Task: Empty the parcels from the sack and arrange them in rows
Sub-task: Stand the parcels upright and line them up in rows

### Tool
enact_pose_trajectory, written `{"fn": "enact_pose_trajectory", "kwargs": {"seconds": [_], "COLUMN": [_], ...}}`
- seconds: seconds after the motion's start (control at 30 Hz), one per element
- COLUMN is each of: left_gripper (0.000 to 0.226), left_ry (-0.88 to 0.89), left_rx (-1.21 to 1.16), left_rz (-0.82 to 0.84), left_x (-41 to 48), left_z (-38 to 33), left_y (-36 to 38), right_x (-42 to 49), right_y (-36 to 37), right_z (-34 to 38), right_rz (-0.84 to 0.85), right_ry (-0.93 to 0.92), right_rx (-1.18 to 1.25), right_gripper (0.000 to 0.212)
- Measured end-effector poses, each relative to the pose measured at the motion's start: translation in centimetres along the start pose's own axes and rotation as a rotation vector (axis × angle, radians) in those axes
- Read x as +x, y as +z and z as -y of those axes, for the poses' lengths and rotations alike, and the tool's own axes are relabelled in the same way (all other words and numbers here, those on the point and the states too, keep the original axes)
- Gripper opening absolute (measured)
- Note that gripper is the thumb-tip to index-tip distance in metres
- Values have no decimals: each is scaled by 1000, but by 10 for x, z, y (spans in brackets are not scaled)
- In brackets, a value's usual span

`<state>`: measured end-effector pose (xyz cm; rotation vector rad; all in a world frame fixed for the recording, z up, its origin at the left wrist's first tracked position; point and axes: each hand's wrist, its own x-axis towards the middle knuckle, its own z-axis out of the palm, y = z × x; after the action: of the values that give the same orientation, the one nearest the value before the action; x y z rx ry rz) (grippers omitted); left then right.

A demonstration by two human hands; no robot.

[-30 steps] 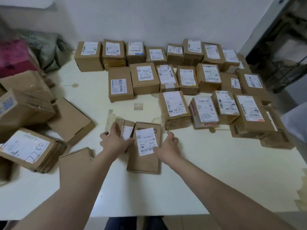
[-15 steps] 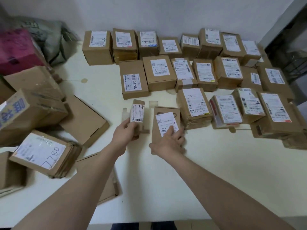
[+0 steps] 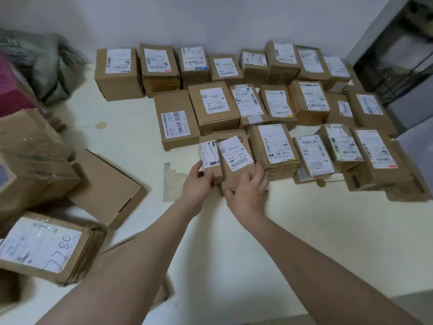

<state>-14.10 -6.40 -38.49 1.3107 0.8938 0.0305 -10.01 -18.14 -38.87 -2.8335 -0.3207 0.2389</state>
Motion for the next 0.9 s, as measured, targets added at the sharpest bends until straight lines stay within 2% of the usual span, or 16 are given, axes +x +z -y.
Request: {"fn": "enact_pose_trajectory", "kwargs": {"seconds": [0.1,0.23,0.37,0.4,0.53,0.7,0.83,0.9], "left_gripper": [46,53,67,68,64,70,86,98], "left_ry": [15,35,68,85,214,380,415,353], "left_rx": [8,66,168,207,466,601,781,853], "left_rz": [-9,-25,-152,-196,-435,-782,-1136,-1190], "left_x": [3,-3,-14,-18,-44,-81,-87,-86], "left_z": [1,-1,-6,-8,-26,-48,-63,-66], "left_y": [12,14,2,-2,-32,-93,-161,-199], "right_x": [3,12,4,2,-5,-24,-39,-45], "right_y": [-6,-18,-32,-35,-39,-38,-32,-26], "right_z": [-11,-24,-17,-13,12,55,93,115], "right_rz": [40,117,-3,10,222,360,410,425], "right_ry": [75,-22,-41,-76,-271,-455,-527,-539], "right_rx": [-26,54,-23,-4,84,91,68,47], "right_gripper": [62,54,43,41,36,38,41,44]}}
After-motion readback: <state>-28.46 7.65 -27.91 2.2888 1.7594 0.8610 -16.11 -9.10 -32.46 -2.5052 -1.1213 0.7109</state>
